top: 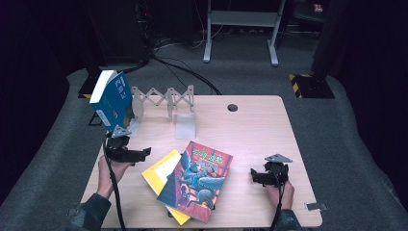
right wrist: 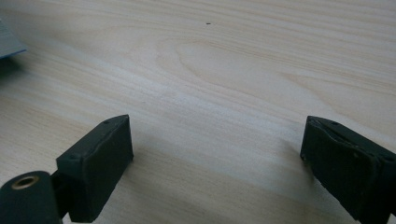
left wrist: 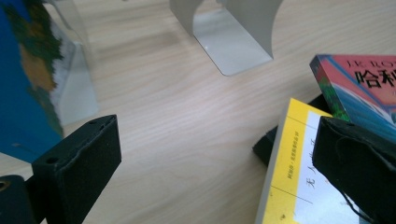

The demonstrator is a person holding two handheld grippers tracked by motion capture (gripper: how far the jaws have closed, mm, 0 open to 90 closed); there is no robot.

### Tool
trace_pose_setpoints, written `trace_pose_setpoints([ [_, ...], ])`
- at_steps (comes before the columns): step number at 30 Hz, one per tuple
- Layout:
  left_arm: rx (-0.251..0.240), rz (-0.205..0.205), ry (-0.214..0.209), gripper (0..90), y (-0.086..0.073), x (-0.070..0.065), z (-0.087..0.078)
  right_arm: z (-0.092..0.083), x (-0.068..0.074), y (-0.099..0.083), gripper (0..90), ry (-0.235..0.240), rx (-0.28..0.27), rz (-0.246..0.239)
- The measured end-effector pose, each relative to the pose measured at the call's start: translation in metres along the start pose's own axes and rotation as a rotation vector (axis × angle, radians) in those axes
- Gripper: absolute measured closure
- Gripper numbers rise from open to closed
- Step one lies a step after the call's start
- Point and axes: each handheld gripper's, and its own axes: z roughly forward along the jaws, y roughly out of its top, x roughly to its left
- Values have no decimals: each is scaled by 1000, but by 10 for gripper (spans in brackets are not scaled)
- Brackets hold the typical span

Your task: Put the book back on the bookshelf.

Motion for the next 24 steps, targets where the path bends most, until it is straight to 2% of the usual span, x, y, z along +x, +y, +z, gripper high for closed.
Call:
trace_pose_setpoints([
  [2, 8, 4, -9, 7, -4, -6, 5, -1, 1, 0, 82, 1, 6, -3],
  [7, 41, 48, -31, 2, -14, -23, 16, -2, 7, -1, 52, 9, 12, -4],
  [10, 47, 55, -53, 1, -18, -32, 23, -3, 12, -1, 33, 27, 33, -6],
  [15, 63, 84, -81, 0, -21, -42, 26, -14, 21, 3, 43, 112, 35, 32],
  [16, 73, 91, -90, 0, -21, -44, 26, -17, 23, 5, 48, 123, 31, 22],
  [18, 70, 88, -99, 0, -22, -49, 28, -26, 33, 12, 52, 178, 22, 48],
  [19, 82, 106, -106, 0, -22, -50, 29, -29, 38, 15, 52, 199, 22, 43],
  [22, 93, 114, -114, 1, -23, -57, 32, -37, 54, 25, 56, 261, 7, 43],
  [23, 80, 103, -117, 2, -24, -59, 34, -39, 59, 28, 57, 277, 10, 38],
  [24, 88, 105, -123, 2, -24, -61, 34, -40, 64, 30, 59, 291, 8, 35],
])
